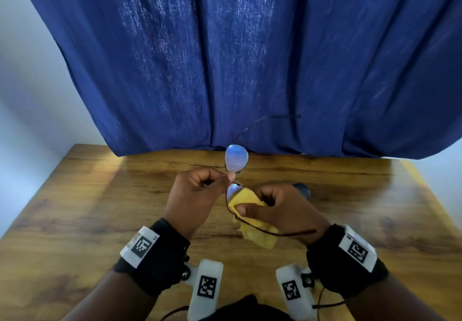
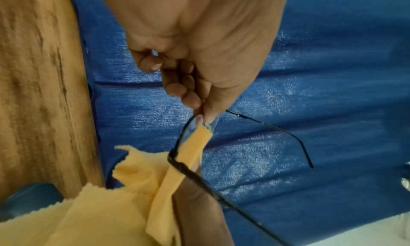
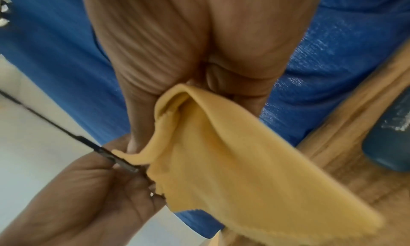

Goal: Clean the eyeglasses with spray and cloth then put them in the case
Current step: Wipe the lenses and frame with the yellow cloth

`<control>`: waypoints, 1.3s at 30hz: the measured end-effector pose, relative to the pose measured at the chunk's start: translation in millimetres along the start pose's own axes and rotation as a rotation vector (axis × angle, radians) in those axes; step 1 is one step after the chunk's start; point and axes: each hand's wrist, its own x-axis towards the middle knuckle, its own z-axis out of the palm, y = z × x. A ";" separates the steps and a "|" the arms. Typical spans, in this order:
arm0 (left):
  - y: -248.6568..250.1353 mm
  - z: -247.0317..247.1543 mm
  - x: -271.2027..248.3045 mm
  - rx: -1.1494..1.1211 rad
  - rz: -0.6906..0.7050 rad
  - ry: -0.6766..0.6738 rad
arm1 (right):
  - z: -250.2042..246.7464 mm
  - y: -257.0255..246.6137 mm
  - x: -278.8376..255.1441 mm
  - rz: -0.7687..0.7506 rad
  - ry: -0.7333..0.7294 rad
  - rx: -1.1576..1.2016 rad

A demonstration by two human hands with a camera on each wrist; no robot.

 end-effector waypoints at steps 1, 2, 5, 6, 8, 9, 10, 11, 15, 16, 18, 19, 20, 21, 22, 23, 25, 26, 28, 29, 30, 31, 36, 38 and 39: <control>0.7 4.4 -0.1 0.006 0.001 -0.014 | -1.4 0.3 0.9 0.017 -0.003 -0.008; 0.2 8.4 -0.5 0.013 0.003 -0.030 | -1.7 1.1 1.9 0.015 0.010 -0.021; -1.0 16.6 0.3 0.038 0.021 -0.051 | -6.0 -0.3 4.5 0.008 0.110 -0.051; -0.7 16.6 2.1 0.037 0.016 -0.037 | -8.7 -1.9 4.5 0.007 0.137 -0.056; 1.3 13.6 3.7 0.016 -0.001 -0.009 | -11.7 -4.8 3.1 -0.010 0.132 -0.087; 1.8 11.3 3.6 0.007 -0.006 -0.001 | -10.8 -7.2 2.3 -0.022 0.109 -0.103; 1.7 9.7 3.3 0.002 -0.007 0.004 | -8.9 -9.0 1.5 -0.020 0.093 -0.107; 0.6 7.2 2.9 -0.004 -0.004 0.007 | -4.7 -11.7 1.7 -0.005 0.085 -0.088; -1.1 2.4 0.0 -0.029 0.001 -0.011 | 17.9 -19.2 10.5 0.043 0.112 0.010; -1.4 -0.4 0.6 -0.041 -0.004 -0.007 | 22.5 -20.9 13.4 0.043 0.137 0.028; -4.3 -6.3 3.0 -0.077 -0.028 0.011 | 26.8 -20.9 19.1 0.034 0.185 0.074; -6.9 -10.2 4.4 -0.097 -0.041 0.020 | 27.9 -21.3 20.9 0.015 0.203 0.088; -10.0 -12.9 4.9 -0.108 -0.047 0.027 | 28.4 -20.4 21.5 -0.003 0.209 0.096; -13.5 -16.2 6.1 -0.110 -0.044 0.031 | 29.6 -20.6 22.8 -0.006 0.206 0.095; -15.7 -17.6 5.8 -0.104 -0.036 0.032 | 30.2 -21.0 22.6 0.004 0.194 0.091; -16.9 -18.7 5.5 -0.096 -0.027 0.029 | 31.1 -21.8 22.5 0.023 0.171 0.097; -17.2 -19.8 5.9 -0.077 -0.012 0.006 | 33.5 -24.2 21.9 0.082 0.121 0.148; -17.3 -19.8 7.1 -0.074 -0.012 -0.008 | 34.7 -24.6 21.8 0.102 0.116 0.180; -17.1 -18.3 9.1 -0.093 -0.027 -0.033 | 36.7 -25.1 22.4 0.122 0.141 0.267; -17.2 -17.0 10.8 -0.101 -0.038 -0.039 | 37.0 -25.0 23.3 0.134 0.157 0.319; -17.6 -16.2 12.0 -0.108 -0.046 -0.040 | 37.0 -24.9 24.3 0.150 0.171 0.375; -18.2 -15.2 13.1 -0.113 -0.051 -0.041 | 36.4 -23.3 25.2 0.163 0.189 0.436; -16.5 -10.5 13.6 -0.060 -0.001 -0.027 | 25.5 -15.1 22.9 0.185 0.142 0.709; -12.1 -8.0 12.5 -0.021 0.055 -0.025 | 20.5 -14.8 17.9 0.208 0.055 0.801; -9.7 -5.9 12.1 -0.003 0.088 -0.032 | 17.3 -14.0 15.4 0.219 0.024 0.808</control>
